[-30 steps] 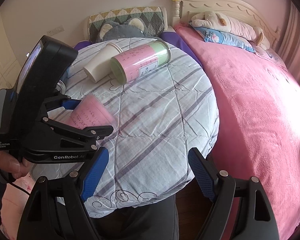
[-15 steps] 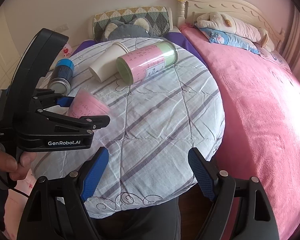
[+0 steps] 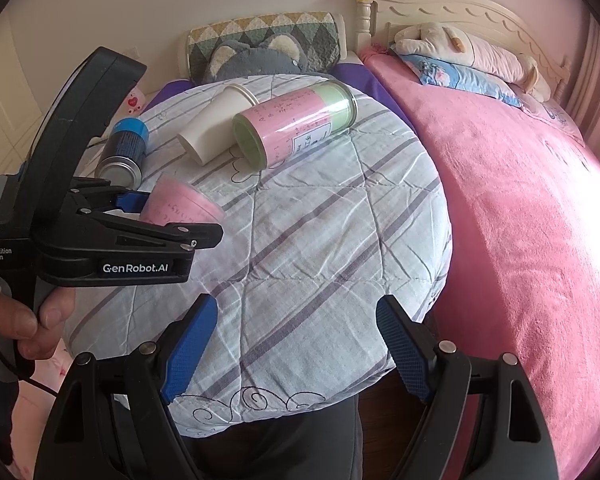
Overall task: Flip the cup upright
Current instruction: 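Lift the pink cup with the left gripper and turn its rim upward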
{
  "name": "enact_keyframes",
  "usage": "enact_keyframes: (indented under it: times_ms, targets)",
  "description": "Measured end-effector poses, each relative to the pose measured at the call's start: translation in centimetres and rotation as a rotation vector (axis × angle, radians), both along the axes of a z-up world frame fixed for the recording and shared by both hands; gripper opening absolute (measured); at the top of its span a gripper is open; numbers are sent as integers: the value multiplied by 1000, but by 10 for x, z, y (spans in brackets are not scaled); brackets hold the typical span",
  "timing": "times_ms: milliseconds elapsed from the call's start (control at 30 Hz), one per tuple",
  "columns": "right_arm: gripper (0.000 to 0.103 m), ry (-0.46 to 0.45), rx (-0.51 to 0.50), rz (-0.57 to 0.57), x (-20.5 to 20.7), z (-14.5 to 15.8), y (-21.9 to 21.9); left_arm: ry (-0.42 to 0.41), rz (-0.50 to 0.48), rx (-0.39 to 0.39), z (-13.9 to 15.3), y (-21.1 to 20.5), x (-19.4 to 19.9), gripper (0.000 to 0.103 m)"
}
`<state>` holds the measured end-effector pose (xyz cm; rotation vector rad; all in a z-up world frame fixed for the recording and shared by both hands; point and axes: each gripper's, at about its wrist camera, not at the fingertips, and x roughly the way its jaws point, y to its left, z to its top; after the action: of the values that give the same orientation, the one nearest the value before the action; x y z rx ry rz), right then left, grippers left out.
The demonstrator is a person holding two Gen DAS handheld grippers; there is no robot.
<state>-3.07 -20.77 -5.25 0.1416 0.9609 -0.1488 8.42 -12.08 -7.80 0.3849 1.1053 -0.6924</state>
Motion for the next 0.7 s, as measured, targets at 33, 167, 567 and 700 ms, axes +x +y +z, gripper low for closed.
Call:
enact_keyframes:
  times_ms: [33,167,567,700]
  targets:
    - [83,0,1,1,0,0,0,-3,9,-2,1,1,0,66]
    - [83,-9,2,6,0,3,1,-20,44,-22,9,8,-3,65]
    - [83,-72,-2,73,8,16,15,-118,215,-72,39,51,-21,65]
    - [83,-109,-20,109,13,21,25,-162,290,-81,45,71,-31,65]
